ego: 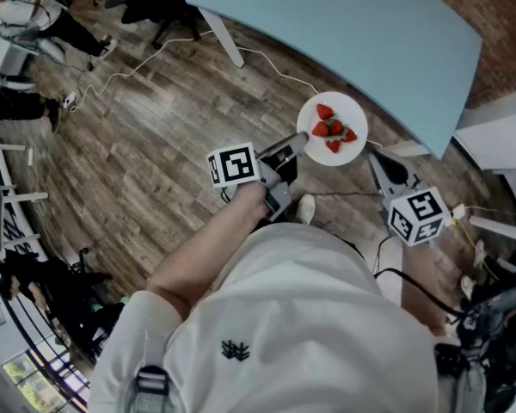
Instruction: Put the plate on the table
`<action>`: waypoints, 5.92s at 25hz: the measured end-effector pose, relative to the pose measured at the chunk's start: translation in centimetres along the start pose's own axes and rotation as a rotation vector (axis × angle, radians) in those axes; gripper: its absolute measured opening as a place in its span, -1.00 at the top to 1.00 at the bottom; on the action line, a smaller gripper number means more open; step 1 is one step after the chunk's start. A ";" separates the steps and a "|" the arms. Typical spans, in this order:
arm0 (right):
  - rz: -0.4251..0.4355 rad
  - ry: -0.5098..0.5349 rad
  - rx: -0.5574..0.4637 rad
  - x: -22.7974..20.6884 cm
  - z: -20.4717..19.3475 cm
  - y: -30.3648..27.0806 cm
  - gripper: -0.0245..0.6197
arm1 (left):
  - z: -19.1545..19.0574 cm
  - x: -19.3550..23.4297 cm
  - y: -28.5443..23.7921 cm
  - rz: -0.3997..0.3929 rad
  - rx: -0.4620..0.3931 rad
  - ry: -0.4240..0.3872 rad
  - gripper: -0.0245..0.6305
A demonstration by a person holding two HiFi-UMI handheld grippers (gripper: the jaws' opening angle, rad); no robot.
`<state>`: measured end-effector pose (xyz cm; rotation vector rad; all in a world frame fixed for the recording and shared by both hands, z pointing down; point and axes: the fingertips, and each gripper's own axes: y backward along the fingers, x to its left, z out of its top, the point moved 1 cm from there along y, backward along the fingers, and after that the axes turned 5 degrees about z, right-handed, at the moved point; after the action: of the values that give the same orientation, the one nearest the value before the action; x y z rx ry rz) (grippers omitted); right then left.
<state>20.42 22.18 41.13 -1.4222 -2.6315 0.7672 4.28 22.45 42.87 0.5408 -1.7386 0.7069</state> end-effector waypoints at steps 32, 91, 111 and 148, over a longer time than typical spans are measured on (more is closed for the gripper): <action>0.057 0.042 0.064 -1.6 1.4 -2.5 0.90 | 3.3 -0.1 -2.1 0.004 -0.018 -0.022 0.89; 0.004 -0.093 0.214 -39.5 16.9 -34.5 0.90 | 44.6 9.8 -35.9 0.054 -0.041 0.090 0.89; -0.003 -0.197 0.268 -42.8 13.6 -36.4 0.90 | 48.2 18.0 -43.4 0.134 -0.040 0.134 0.88; 0.003 -0.214 0.311 -42.4 13.0 -37.3 0.90 | 50.2 21.4 -44.2 0.594 0.049 -0.295 0.58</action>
<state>12.50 -33.72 54.21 -1.3228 -2.5050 1.3280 -6.25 -44.29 62.00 0.1530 -2.1923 1.1278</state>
